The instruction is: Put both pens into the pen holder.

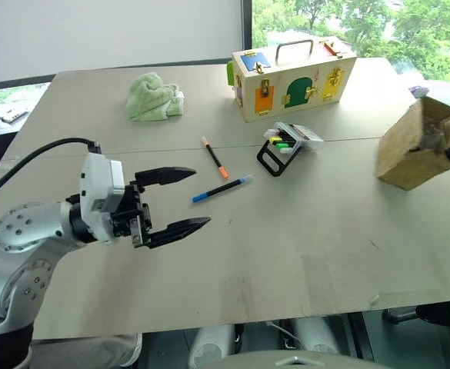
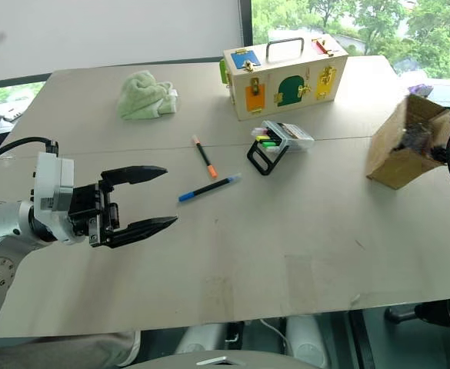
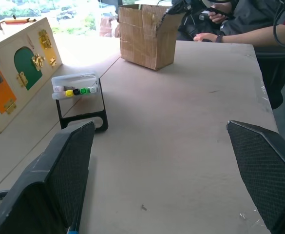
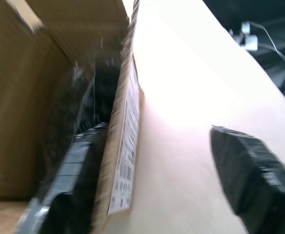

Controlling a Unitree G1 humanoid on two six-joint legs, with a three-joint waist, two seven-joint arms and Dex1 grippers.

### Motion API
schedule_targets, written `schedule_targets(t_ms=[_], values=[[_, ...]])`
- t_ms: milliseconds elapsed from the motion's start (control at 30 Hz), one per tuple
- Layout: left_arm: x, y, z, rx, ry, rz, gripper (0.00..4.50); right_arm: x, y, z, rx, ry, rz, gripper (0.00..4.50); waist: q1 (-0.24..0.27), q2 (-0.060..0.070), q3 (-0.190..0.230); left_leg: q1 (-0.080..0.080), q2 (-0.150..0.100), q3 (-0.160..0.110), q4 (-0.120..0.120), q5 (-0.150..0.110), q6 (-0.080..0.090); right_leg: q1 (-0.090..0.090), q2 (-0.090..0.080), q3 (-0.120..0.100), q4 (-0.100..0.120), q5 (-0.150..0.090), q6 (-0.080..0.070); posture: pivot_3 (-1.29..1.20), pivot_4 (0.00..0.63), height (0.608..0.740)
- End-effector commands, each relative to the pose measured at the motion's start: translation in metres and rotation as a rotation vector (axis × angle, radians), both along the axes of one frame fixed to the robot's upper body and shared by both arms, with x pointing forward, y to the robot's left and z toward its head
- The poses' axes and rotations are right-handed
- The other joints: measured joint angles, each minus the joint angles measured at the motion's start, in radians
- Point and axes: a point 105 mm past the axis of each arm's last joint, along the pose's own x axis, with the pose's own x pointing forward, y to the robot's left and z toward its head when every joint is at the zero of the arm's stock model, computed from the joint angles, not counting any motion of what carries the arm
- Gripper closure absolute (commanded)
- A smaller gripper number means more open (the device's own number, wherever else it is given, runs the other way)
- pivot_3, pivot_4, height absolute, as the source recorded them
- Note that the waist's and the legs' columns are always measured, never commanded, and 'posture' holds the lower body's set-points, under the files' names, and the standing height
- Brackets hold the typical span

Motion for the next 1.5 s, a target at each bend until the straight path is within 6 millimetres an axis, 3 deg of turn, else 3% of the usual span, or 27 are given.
schedule_targets(t_ms=[33,167,300,400,567,767,867,1100,1433,1500], values=[[-0.003,-0.001,0.003,0.005,-0.034,-0.017,0.00,-0.006,0.006,0.035,-0.022,-0.147,0.077,0.05,0.004,0.000,0.000,0.000,0.000,0.000,0.000,0.000,0.000,0.000,0.000,0.000,0.000,0.000,0.000,0.00,0.150,0.740],[-0.001,0.002,0.002,0.006,-0.031,-0.010,0.00,-0.009,0.024,0.064,-0.039,-0.334,0.205,0.05,0.005,0.000,0.000,0.000,0.000,0.000,0.000,-0.001,0.002,0.000,0.000,0.000,0.000,0.000,0.000,0.00,0.150,0.740],[0.009,0.010,-0.010,0.004,-0.011,0.071,0.00,-0.028,0.083,0.082,-0.060,-0.553,0.543,0.05,0.003,0.000,0.000,0.000,0.001,0.000,0.000,-0.001,0.002,0.000,0.001,0.000,0.000,0.000,0.000,0.00,0.150,0.740],[0.031,0.024,-0.029,0.032,0.023,0.238,0.00,-0.049,0.125,0.077,-0.081,-0.621,0.759,0.05,0.005,0.000,0.000,0.001,0.002,0.000,0.000,-0.002,0.003,0.000,0.001,0.000,0.000,0.000,0.000,0.00,0.150,0.740],[0.056,0.024,-0.052,0.033,0.054,0.359,0.00,-0.074,0.169,0.034,-0.132,-0.516,0.974,0.05,0.014,-0.003,-0.002,0.000,0.001,-0.002,0.001,-0.002,0.003,0.001,0.000,-0.002,0.000,0.000,0.001,0.00,0.150,0.740],[0.074,0.034,-0.103,0.184,0.089,0.344,0.00,-0.078,0.175,-0.050,-0.313,-0.297,1.080,0.05,0.007,-0.004,-0.002,0.001,0.000,-0.002,0.001,-0.002,0.003,0.001,-0.001,-0.002,0.000,0.000,0.000,0.00,0.150,0.740],[0.084,0.042,-0.127,0.269,0.091,0.355,0.00,-0.078,0.174,-0.070,-0.363,-0.272,1.120,0.05,0.005,-0.004,-0.002,0.002,0.000,-0.002,0.001,-0.002,0.003,0.001,0.000,-0.001,0.001,0.000,0.000,0.00,0.150,0.740],[0.112,0.034,-0.117,0.170,0.049,0.355,0.00,-0.097,0.197,-0.070,-0.230,-0.349,1.219,0.05,0.011,-0.004,-0.002,0.000,0.000,-0.006,0.003,-0.002,0.003,0.002,-0.001,-0.005,0.001,0.000,0.000,0.00,0.150,0.740],[0.106,0.016,-0.139,0.290,0.136,0.151,0.00,-0.099,0.208,-0.071,-0.215,-0.357,1.217,0.05,0.009,-0.004,-0.003,0.000,0.000,-0.006,0.004,-0.001,0.002,0.002,-0.001,-0.005,0.001,0.000,0.000,0.00,0.150,0.740],[0.109,0.015,-0.141,0.324,0.141,0.136,0.52,-0.098,0.209,-0.069,-0.209,-0.368,1.214,0.00,0.010,-0.004,-0.003,0.001,-0.001,-0.006,0.004,-0.002,0.002,0.003,-0.002,-0.005,0.001,0.000,0.001,0.00,0.150,0.740]])
